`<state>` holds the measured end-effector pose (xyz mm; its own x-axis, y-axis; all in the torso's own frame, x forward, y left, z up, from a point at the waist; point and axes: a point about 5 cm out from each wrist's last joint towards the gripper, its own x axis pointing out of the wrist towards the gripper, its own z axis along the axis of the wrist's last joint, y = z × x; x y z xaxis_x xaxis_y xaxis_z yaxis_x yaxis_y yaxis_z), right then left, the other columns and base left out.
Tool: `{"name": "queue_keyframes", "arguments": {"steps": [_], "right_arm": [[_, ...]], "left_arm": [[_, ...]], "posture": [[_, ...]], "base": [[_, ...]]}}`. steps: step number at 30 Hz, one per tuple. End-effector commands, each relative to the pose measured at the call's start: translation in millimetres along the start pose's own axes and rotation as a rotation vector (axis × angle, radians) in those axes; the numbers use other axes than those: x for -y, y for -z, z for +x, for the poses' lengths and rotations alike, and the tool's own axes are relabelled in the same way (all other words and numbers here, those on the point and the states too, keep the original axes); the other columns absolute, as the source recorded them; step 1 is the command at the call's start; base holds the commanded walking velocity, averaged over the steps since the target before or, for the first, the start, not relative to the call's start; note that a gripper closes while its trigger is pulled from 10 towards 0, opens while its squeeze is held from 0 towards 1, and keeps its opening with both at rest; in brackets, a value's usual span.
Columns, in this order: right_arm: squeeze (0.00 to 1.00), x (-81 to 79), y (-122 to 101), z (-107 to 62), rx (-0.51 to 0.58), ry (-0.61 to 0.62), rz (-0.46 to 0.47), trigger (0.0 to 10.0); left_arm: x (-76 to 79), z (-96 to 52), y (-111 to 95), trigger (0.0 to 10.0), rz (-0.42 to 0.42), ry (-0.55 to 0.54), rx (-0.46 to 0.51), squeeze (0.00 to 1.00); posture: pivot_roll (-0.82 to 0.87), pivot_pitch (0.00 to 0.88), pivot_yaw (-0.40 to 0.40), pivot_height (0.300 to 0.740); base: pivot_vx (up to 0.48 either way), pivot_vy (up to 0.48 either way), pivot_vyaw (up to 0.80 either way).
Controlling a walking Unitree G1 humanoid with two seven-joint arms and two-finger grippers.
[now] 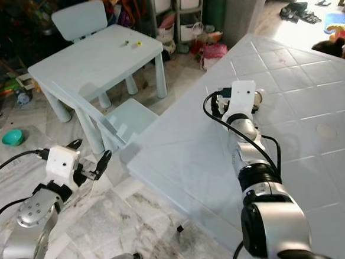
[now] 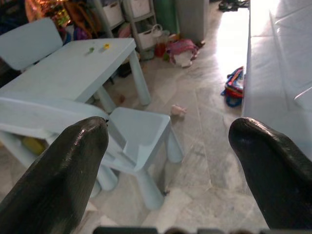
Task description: Restocking fridge
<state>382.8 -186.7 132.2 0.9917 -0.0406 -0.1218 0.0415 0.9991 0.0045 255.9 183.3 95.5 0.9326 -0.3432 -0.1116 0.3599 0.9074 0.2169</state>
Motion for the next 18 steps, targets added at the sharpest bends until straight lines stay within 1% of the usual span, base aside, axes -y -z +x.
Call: {"name": "queue_keyframes", "arguments": {"steps": [1,4,7,9,12,13,14,15,17,18], "right_arm": [[0.00,-4.2,3.8,1.0,-0.036,-0.041,0.018,10.0],[0.00,-5.7,12.9,-0.2,-0.089,-0.052,0.023,10.0],[0.00,-10.9,24.9,-4.2,-0.135,-0.055,0.038,10.0],[0.00,-17.6,36.5,-9.4,-0.173,-0.064,0.067,10.0],[0.00,-21.5,42.6,-12.8,-0.188,-0.074,0.084,10.0],[0.00,-25.4,48.6,-17.5,-0.208,-0.074,0.100,10.0],[0.00,-25.4,48.6,-17.5,-0.208,-0.074,0.100,10.0],[0.00,-30.3,53.5,-23.4,-0.224,-0.082,0.117,10.0],[0.00,-36.5,55.1,-30.0,-0.230,-0.099,0.141,10.0],[0.00,-36.5,55.1,-30.0,-0.230,-0.099,0.141,10.0]], "left_arm": [[-2.2,-3.0,-0.8,10.0,0.006,0.003,-0.008,0.00],[-0.3,-3.3,-1.3,10.0,0.011,0.013,-0.012,0.00],[-0.9,-1.0,-1.9,10.0,0.009,0.012,-0.013,0.00],[-0.4,1.9,-3.2,10.0,0.006,0.011,-0.009,0.00],[0.7,3.4,-4.3,10.0,0.004,0.011,-0.008,0.00],[1.5,5.0,-5.3,10.0,0.002,0.013,-0.002,0.00],[1.5,5.0,-5.3,10.0,0.002,0.013,-0.002,0.00],[1.9,6.4,-6.0,10.0,0.001,0.014,0.003,0.00],[1.9,7.9,-5.8,10.0,-0.001,0.013,0.004,0.00],[1.9,7.9,-5.8,10.0,-0.001,0.013,0.004,0.00]], "posture": [[0.15,0.115,0.035,0.740],[0.15,0.107,0.032,0.740],[0.15,0.099,0.026,0.740],[0.14,0.092,0.021,0.740],[0.13,0.084,0.018,0.740],[0.13,0.081,0.016,0.740],[0.13,0.081,0.016,0.740],[0.13,0.076,0.013,0.740],[0.12,0.068,0.010,0.740],[0.12,0.068,0.010,0.740]], "base": [[0.000,0.000,0.00],[0.000,0.000,0.00],[0.000,0.000,0.00],[0.000,0.000,0.00],[0.000,0.000,0.00],[0.000,0.000,0.00],[0.000,0.000,0.00],[0.000,0.000,0.00],[0.000,0.000,0.00],[0.000,0.000,0.00]]}}
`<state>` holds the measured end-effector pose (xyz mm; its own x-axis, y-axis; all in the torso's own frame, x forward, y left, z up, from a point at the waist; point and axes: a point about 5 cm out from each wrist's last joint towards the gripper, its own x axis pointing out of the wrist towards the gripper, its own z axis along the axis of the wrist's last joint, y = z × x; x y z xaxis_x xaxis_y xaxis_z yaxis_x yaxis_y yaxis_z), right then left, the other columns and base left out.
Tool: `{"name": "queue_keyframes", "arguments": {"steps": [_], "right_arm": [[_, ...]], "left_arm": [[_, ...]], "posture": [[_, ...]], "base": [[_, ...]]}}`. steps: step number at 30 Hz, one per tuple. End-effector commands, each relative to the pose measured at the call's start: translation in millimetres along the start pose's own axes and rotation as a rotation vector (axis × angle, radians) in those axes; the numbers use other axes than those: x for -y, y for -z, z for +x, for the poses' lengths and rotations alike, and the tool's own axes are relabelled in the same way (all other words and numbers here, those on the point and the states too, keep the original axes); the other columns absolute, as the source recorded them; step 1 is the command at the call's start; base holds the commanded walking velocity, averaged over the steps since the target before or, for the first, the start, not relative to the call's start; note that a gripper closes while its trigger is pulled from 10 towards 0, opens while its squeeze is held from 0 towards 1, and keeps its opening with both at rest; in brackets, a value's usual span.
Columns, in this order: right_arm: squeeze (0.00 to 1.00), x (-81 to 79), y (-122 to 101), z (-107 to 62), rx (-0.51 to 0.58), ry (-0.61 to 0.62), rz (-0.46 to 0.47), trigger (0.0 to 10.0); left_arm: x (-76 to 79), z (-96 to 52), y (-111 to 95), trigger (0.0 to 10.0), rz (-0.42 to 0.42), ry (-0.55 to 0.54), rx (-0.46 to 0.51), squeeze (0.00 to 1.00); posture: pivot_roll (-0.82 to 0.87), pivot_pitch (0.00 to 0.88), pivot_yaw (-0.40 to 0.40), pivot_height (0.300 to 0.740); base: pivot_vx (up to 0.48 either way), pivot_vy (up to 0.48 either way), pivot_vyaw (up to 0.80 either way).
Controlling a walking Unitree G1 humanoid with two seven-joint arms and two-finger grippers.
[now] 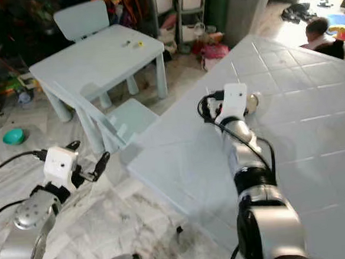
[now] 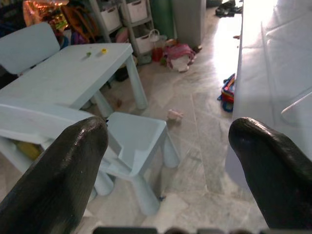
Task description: Restocking fridge
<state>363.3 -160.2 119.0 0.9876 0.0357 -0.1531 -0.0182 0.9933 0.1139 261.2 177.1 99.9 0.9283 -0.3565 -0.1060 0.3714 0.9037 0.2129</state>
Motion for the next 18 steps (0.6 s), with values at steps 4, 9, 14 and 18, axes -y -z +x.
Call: {"name": "queue_keyframes", "arguments": {"steps": [4,9,14,18], "right_arm": [[0.00,-16.1,38.4,-17.1,-0.195,-0.038,0.072,10.0],[0.00,-26.8,33.9,-29.3,-0.208,-0.062,0.104,10.0],[0.00,-34.9,27.7,-43.4,-0.236,-0.077,0.149,10.0],[0.00,-31.4,21.7,-47.9,-0.209,-0.056,0.121,10.0]], "left_arm": [[-0.3,4.2,-0.1,10.0,-0.001,-0.001,0.003,0.00],[1.7,9.0,-1.5,10.0,-0.005,0.000,0.012,0.00],[3.2,14.8,-2.6,10.0,-0.009,0.003,0.025,0.00],[3.9,18.9,-3.6,10.0,-0.012,0.002,0.036,0.00]], "posture": [[0.11,0.058,0.005,0.740],[0.09,0.043,-0.002,0.740],[0.08,0.029,-0.008,0.740],[0.07,0.020,-0.012,0.740]], "base": [[0.000,0.000,0.00],[0.000,0.000,0.00],[0.000,0.000,0.00],[0.000,0.000,0.00]]}}
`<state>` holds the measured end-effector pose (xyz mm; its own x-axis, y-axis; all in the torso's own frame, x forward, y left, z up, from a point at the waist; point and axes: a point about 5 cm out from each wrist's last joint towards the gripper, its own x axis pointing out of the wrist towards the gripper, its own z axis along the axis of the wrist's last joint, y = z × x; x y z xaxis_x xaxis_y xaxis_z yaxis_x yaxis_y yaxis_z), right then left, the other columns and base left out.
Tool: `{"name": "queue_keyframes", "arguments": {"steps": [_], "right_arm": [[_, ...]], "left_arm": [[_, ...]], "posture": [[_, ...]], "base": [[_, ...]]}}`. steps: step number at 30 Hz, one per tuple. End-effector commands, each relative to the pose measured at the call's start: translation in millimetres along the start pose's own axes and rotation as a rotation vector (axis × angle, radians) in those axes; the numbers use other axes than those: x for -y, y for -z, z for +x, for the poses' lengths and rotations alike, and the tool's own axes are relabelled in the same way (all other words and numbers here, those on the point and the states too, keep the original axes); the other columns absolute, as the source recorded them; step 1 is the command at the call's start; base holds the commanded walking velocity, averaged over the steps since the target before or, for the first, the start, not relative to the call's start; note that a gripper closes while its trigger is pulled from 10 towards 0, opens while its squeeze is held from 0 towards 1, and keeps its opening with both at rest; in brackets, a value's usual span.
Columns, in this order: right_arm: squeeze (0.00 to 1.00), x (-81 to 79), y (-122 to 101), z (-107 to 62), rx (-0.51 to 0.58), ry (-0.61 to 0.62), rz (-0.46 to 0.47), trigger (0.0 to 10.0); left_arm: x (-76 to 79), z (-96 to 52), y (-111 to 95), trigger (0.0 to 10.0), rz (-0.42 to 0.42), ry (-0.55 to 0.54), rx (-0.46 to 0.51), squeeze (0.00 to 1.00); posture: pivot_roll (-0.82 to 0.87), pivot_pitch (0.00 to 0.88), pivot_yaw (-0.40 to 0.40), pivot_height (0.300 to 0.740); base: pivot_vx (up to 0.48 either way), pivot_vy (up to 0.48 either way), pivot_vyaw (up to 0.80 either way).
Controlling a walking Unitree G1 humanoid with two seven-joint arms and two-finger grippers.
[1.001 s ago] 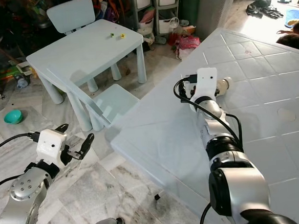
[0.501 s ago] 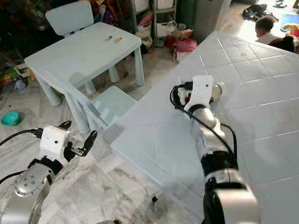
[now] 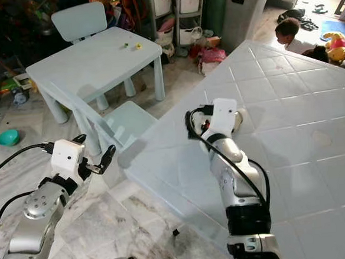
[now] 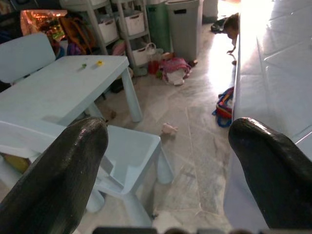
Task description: Restocking fridge
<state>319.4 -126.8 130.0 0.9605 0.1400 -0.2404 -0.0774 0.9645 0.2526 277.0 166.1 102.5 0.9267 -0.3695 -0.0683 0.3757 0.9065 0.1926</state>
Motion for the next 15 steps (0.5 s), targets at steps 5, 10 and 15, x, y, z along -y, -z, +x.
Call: {"name": "queue_keyframes", "arguments": {"steps": [5,10,15], "right_arm": [[0.00,17.0,-4.4,-1.7,0.047,0.105,-0.098,10.0],[0.00,25.4,-28.8,-1.7,0.165,0.160,-0.109,10.0],[0.00,35.6,-41.8,-2.1,0.268,0.227,-0.144,10.0]], "left_arm": [[2.5,3.9,2.1,10.0,0.002,-0.002,0.003,0.00],[3.2,7.7,2.4,10.0,-0.001,-0.001,0.014,0.00],[3.9,11.6,-0.3,10.0,-0.006,0.002,0.031,0.00]], "posture": [[0.06,0.005,-0.014,0.740],[0.06,0.000,-0.015,0.740],[0.05,0.000,-0.015,0.740]], "base": [[0.000,0.000,0.00],[0.000,0.000,0.00],[0.000,0.000,0.00]]}}
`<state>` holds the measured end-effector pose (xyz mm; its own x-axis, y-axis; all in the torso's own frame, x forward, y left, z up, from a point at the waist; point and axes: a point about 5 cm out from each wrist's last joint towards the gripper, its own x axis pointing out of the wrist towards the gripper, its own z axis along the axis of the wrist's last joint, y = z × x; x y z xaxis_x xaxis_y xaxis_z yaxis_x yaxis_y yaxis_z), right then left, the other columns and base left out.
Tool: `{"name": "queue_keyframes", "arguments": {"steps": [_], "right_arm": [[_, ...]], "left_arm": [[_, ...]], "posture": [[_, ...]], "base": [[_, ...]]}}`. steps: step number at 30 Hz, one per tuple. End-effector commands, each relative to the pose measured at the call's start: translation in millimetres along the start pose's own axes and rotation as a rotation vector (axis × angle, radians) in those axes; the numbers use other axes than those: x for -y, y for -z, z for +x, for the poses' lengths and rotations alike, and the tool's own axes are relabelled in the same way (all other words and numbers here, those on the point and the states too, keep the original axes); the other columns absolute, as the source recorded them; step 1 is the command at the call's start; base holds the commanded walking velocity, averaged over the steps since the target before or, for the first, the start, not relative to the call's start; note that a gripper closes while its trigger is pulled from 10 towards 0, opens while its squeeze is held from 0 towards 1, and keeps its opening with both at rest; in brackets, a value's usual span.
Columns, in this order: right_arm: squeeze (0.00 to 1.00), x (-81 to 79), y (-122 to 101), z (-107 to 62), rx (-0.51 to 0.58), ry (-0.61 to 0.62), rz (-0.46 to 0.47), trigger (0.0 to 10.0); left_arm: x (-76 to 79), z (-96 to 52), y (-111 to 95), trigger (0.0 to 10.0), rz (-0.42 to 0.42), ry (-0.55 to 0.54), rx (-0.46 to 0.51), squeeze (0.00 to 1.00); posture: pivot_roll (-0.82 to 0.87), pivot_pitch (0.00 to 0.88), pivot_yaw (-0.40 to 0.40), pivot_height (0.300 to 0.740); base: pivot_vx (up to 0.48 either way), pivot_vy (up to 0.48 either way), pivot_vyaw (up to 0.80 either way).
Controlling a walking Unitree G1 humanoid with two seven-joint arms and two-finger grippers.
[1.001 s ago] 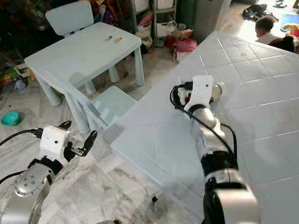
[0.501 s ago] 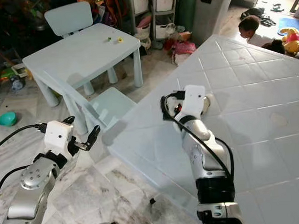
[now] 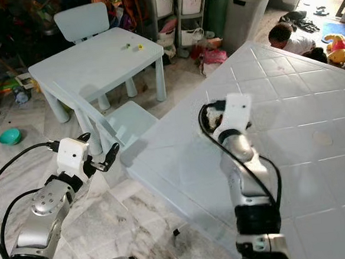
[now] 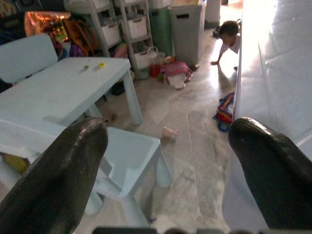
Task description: Restocking fridge
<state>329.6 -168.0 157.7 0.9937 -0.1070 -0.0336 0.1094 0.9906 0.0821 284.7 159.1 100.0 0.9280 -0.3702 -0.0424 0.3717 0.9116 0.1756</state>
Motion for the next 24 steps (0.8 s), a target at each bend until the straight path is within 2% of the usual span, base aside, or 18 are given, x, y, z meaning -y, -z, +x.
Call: {"name": "queue_keyframes", "arguments": {"steps": [1,4,5,6,7,11,17,22,24], "right_arm": [[0.00,7.7,-3.8,2.5,0.041,0.053,-0.013,10.0],[0.00,16.2,-0.2,4.2,0.039,0.115,-0.002,10.0],[0.00,18.5,2.9,6.3,0.019,0.133,0.042,10.0],[0.00,18.5,2.9,6.3,0.019,0.133,0.042,10.0],[0.00,21.3,5.0,8.8,0.007,0.151,0.087,10.0],[0.00,23.6,3.2,12.1,0.017,0.161,0.110,10.0],[0.00,20.5,-5.6,9.4,0.104,0.117,0.028,10.0],[0.00,17.2,-3.2,12.9,0.086,0.093,0.101,10.0],[0.00,11.8,-5.2,20.0,0.077,0.035,0.104,10.0]], "left_arm": [[0.8,2.0,-2.1,10.0,0.007,0.013,0.013,0.00],[0.6,1.0,-0.2,10.0,0.002,0.011,0.009,0.00],[0.6,0.6,0.3,10.0,-0.002,0.010,0.009,0.00],[0.6,0.6,0.3,10.0,-0.002,0.010,0.009,0.00],[0.8,0.4,1.0,10.0,-0.011,0.009,0.008,0.00],[0.3,0.6,1.1,10.0,-0.015,0.009,0.008,0.00],[-7.4,2.9,-2.5,10.0,-0.031,-0.041,0.034,0.00],[-7.7,3.0,-4.9,10.0,-0.035,-0.063,0.046,0.00],[-7.3,2.0,-4.1,10.0,-0.033,-0.063,0.045,0.00]], "posture": [[0.05,0.000,-0.014,0.740],[0.04,0.000,-0.007,0.740],[0.04,0.000,-0.004,0.740],[0.04,0.000,-0.004,0.740],[0.04,0.000,-0.003,0.740],[0.04,0.000,-0.005,0.740],[0.03,0.000,-0.012,0.740],[0.04,0.000,-0.010,0.740],[0.04,0.000,-0.007,0.740]], "base": [[0.000,0.000,0.00],[0.000,0.000,0.00],[0.000,0.000,0.00],[0.000,0.000,0.00],[0.000,0.000,0.00],[0.000,0.000,0.00],[0.000,0.000,-0.80],[0.000,0.000,-0.74],[0.000,0.000,0.00]]}}
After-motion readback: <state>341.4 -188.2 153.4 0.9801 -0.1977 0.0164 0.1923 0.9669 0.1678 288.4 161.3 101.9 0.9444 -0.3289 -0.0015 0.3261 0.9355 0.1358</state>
